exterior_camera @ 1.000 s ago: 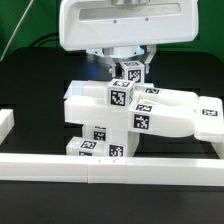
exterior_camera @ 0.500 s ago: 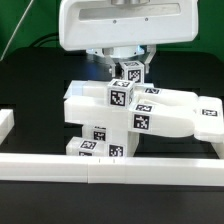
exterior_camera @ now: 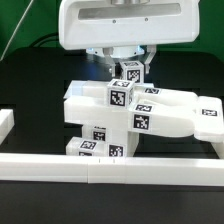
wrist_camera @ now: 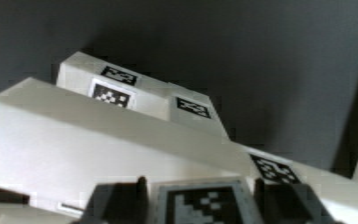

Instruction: Assemble chair

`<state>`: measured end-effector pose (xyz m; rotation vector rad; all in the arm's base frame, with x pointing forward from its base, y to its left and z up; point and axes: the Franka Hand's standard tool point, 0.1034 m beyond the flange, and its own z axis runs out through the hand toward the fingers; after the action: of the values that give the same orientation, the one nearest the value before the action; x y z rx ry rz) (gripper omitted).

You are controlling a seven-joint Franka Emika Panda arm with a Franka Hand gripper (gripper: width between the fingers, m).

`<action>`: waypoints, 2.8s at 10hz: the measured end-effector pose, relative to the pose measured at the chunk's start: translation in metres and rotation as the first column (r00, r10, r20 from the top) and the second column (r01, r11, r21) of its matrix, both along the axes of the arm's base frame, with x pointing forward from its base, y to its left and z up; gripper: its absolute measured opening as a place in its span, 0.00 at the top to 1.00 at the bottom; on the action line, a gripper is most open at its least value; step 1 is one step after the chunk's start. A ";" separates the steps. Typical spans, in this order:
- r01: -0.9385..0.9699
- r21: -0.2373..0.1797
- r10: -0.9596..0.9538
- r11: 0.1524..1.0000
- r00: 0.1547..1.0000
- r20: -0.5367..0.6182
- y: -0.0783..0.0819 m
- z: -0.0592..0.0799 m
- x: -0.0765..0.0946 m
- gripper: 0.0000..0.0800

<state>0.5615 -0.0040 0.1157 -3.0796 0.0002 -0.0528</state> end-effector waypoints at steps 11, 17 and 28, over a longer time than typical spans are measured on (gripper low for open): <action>0.676 0.026 -0.674 0.736 0.736 -0.061 0.007 0.000 0.001 0.65; 0.815 0.028 -0.811 0.579 0.579 -0.088 0.009 0.000 0.001 0.65; 0.186 0.022 -0.186 0.982 0.983 -0.014 0.001 -0.001 0.002 0.19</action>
Offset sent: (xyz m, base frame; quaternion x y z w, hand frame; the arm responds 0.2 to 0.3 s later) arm 0.0000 0.0000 0.0000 0.0000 0.0000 0.1938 0.9810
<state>0.5638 -0.0028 0.1146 -3.0466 0.2871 -0.0436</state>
